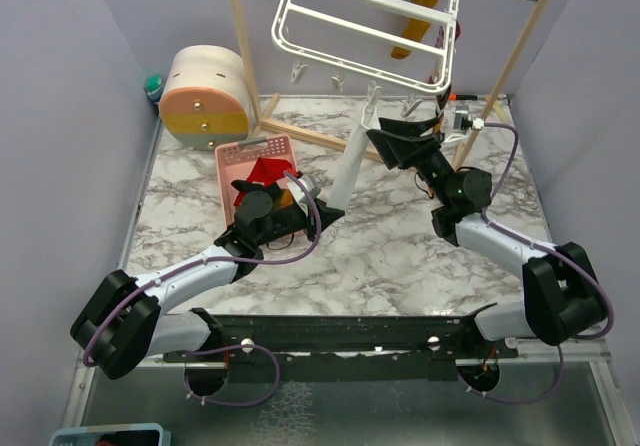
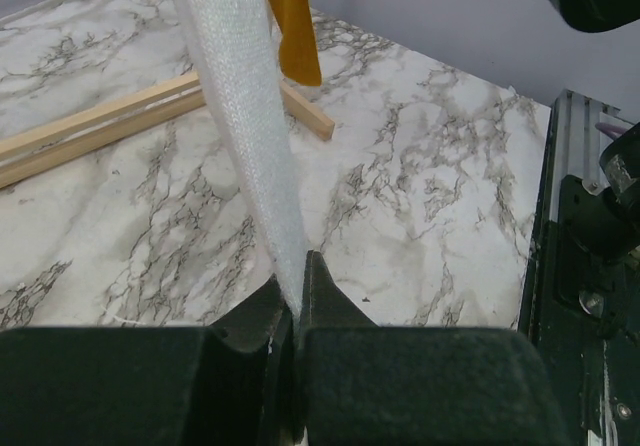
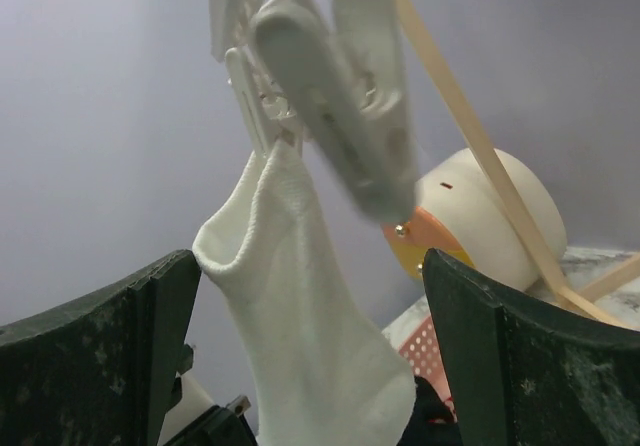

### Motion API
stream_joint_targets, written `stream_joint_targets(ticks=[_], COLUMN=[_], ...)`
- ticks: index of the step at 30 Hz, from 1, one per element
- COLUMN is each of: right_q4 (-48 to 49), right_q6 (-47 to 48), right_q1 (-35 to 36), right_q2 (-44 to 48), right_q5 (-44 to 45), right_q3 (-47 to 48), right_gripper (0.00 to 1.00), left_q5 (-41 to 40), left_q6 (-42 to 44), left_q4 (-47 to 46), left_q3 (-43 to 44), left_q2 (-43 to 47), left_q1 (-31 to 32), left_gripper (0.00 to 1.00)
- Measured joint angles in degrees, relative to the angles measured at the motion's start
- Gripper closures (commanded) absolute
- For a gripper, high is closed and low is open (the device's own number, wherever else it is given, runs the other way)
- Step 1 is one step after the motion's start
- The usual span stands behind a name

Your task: Remove the socks clipped to the hanger

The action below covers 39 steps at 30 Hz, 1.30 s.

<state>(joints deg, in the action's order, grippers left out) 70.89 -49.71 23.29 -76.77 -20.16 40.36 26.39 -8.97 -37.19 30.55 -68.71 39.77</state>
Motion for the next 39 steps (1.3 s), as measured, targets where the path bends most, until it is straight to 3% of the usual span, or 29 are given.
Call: stream_joint_targets(ticks=[11,28,32,39], right_q4=[14.1,15.26,15.28,15.32], right_q6=[-5.4,-10.03,-10.51,-11.17], right_q1=[0.02,0.39,0.57,1.14], right_q2=[-9.84,-17.18,-18.14,-18.6], right_q5=[4.02,5.79,5.84,5.84], right_q3=[5.75,14.12,16.15,17.38], right_gripper=[0.0,0.03,0.08,0.25], left_q5=[0.15,0.39,0.46,0.63], left_q6=[-0.39,-0.44,-0.44,-0.63], left_q4=[0.07,0.11,0.11,0.13], left_q3=[0.0,0.22,0.24,0.31], left_q2=[0.0,-0.04,-0.33,-0.35], left_q1=[0.0,0.0,0.0,0.0], left_gripper=[1.0,1.0,1.0,1.0])
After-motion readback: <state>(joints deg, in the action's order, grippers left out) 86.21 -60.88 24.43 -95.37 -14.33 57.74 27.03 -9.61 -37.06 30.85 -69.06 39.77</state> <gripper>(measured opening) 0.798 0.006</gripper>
